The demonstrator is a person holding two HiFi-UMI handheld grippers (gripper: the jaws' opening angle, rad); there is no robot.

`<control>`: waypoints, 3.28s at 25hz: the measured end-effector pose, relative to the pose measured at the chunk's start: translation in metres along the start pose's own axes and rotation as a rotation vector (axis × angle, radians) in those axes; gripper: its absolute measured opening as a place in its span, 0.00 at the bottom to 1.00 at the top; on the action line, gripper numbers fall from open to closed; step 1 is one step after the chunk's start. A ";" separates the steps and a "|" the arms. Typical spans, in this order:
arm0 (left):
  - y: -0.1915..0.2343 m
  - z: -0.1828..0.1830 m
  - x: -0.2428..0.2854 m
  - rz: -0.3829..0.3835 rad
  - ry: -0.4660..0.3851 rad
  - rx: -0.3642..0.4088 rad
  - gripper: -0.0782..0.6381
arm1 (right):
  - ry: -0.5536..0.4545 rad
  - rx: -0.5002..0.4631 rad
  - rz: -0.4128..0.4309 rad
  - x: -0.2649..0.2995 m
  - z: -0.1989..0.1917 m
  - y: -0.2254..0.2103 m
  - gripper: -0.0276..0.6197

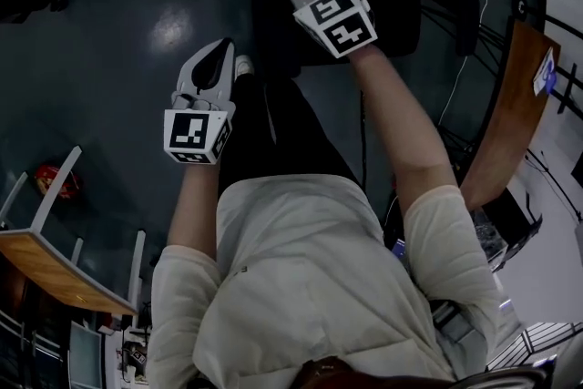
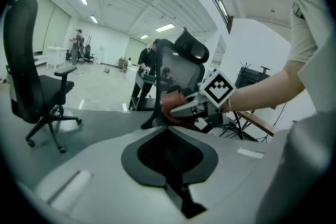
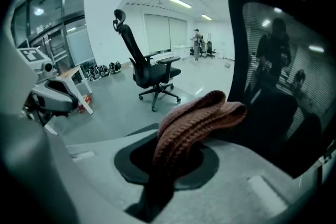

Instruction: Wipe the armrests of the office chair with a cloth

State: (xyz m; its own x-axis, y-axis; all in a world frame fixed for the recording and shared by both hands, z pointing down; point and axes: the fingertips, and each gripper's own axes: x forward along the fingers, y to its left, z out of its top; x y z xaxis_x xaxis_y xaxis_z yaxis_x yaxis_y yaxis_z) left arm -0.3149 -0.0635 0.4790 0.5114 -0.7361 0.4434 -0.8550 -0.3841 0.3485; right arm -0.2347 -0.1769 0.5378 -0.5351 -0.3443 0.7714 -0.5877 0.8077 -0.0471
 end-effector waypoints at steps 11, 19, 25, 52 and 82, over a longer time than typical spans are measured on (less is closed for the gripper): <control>-0.012 -0.014 0.014 0.019 0.030 -0.016 0.13 | -0.024 0.032 0.206 -0.028 -0.052 0.049 0.11; -0.038 -0.019 0.021 0.019 0.035 -0.019 0.13 | -0.010 0.114 0.257 -0.063 -0.100 0.106 0.11; -0.051 -0.031 0.013 0.034 0.043 -0.014 0.13 | 0.045 0.093 0.341 -0.078 -0.120 0.154 0.11; -0.030 -0.036 0.028 0.113 0.035 -0.066 0.13 | 0.028 -0.204 0.310 0.001 -0.074 0.008 0.11; -0.020 -0.035 -0.053 0.153 -0.021 -0.049 0.13 | 0.138 0.025 0.597 -0.068 -0.150 0.249 0.11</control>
State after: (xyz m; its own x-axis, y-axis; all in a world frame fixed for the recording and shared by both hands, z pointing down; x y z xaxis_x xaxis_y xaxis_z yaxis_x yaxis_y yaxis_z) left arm -0.3217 0.0032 0.4772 0.3734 -0.7957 0.4768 -0.9172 -0.2398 0.3181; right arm -0.2535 0.1199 0.5690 -0.6936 0.2309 0.6823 -0.2254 0.8301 -0.5100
